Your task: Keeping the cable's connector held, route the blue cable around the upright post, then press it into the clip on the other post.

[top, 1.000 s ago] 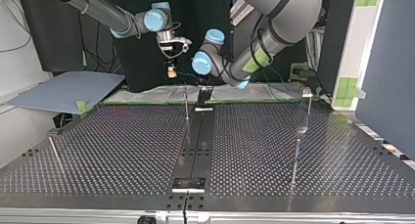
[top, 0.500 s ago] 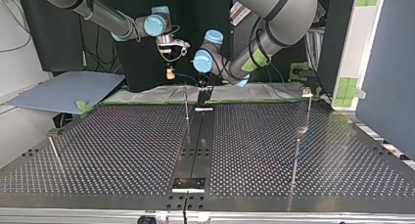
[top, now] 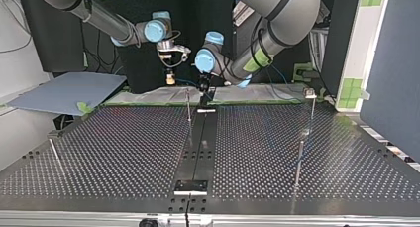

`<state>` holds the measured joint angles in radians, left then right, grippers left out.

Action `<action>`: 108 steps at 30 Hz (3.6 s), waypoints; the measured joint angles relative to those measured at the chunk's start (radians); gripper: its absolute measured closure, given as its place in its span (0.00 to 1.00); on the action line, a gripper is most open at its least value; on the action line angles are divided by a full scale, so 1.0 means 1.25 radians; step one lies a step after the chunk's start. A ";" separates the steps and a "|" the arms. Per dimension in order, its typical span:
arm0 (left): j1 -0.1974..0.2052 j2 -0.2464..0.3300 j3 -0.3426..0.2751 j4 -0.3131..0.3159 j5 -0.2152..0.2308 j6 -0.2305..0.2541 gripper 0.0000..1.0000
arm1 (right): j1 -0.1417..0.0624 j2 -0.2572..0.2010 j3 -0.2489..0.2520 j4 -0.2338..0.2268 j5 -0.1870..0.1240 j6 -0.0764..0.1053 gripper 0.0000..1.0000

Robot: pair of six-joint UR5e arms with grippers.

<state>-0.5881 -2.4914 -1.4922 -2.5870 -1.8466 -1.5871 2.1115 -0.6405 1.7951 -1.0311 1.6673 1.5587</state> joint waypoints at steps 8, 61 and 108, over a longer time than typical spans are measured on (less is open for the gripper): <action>-0.002 0.000 0.000 0.023 0.003 -0.013 1.00 | -0.022 0.000 -0.020 0.008 -0.005 -0.001 1.00; 0.033 -0.042 0.004 0.066 0.102 -0.069 1.00 | -0.080 0.002 -0.051 0.014 -0.025 0.000 1.00; 0.083 -0.044 0.107 -0.145 0.046 -0.048 1.00 | -0.177 0.005 -0.120 0.080 -0.060 0.016 1.00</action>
<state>-0.4848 -2.5465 -1.3586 -2.7686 -1.7888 -1.6472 1.8906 -0.6349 1.6456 -0.9305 1.5925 1.5781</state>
